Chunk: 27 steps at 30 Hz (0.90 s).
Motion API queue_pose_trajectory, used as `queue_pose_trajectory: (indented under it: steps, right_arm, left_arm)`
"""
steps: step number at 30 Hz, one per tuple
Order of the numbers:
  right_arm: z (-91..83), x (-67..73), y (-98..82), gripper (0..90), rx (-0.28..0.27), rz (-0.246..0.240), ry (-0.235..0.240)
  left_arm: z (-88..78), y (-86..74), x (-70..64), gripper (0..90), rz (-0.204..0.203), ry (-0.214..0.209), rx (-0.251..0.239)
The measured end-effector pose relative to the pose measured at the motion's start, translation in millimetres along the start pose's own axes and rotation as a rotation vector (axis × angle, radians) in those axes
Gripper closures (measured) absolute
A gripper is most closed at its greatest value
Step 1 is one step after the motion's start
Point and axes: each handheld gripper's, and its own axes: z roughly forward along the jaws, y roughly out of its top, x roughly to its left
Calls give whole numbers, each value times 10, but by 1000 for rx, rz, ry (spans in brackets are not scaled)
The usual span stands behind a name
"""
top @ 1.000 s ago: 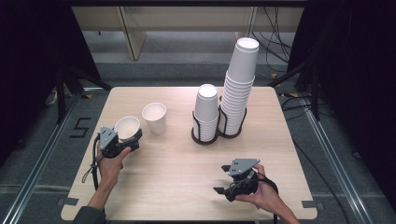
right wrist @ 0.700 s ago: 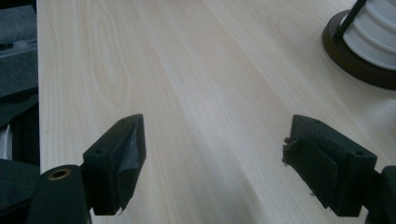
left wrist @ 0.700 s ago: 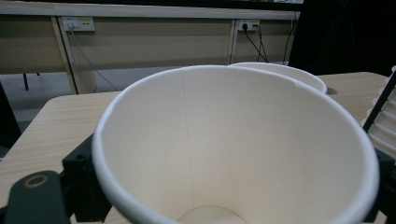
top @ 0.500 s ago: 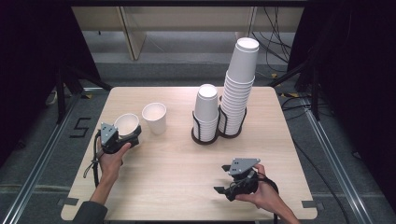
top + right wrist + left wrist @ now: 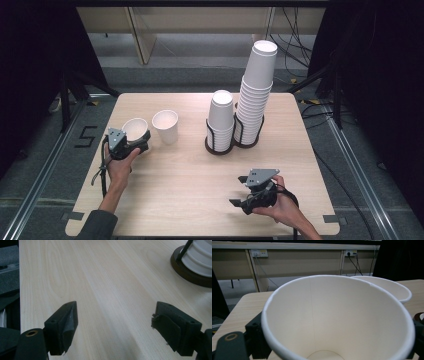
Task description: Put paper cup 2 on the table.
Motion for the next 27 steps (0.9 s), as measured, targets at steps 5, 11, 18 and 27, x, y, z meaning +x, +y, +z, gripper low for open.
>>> queue_pose_trajectory:
  steps: [5,11,18,27]
  right_arm:
    - [7,-1,-5,207,-3,-1,0]
    - [2,-14,-3,207,-7,-14,1]
    - [11,-11,-9,207,3,-6,8]
    - [13,-5,-10,208,4,-10,9]
  left_arm:
    - [53,8,20,121,5,12,-2]
    - [131,-35,53,121,4,21,14]
    - [197,-69,102,120,-4,30,18]
    - [290,-84,127,115,-3,37,34]
